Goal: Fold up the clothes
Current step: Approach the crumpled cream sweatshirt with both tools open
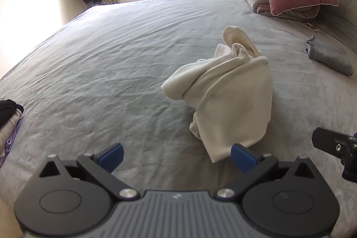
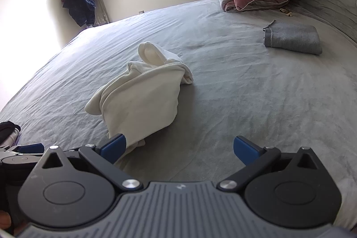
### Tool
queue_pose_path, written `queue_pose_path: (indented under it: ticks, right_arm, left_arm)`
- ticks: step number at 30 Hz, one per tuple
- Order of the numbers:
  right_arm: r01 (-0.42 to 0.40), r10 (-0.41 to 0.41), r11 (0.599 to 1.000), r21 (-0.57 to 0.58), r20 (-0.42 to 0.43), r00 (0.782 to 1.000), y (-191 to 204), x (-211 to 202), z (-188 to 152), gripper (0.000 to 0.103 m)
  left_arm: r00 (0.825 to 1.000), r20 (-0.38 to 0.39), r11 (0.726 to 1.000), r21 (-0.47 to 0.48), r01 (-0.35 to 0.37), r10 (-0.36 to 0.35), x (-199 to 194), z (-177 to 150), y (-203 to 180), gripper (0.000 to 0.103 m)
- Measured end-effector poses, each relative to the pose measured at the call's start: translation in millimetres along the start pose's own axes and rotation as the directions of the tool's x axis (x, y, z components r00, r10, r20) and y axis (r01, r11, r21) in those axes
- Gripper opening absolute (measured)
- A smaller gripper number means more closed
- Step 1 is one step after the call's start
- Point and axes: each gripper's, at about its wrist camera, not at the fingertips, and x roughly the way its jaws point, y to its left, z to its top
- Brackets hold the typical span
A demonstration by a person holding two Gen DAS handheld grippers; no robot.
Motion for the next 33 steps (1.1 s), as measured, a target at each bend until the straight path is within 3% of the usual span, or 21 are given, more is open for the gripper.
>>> queue_pose_path:
  ticks: [33]
  right_arm:
    - [0.006, -0.006, 1.0, 0.003, -0.006, 1.0, 0.5, 1.7, -1.0, 0.103]
  left_arm:
    - [1.0, -0.012, 1.0, 0.005, -0.007, 0.007, 3.1, -0.3, 1.4, 0.103]
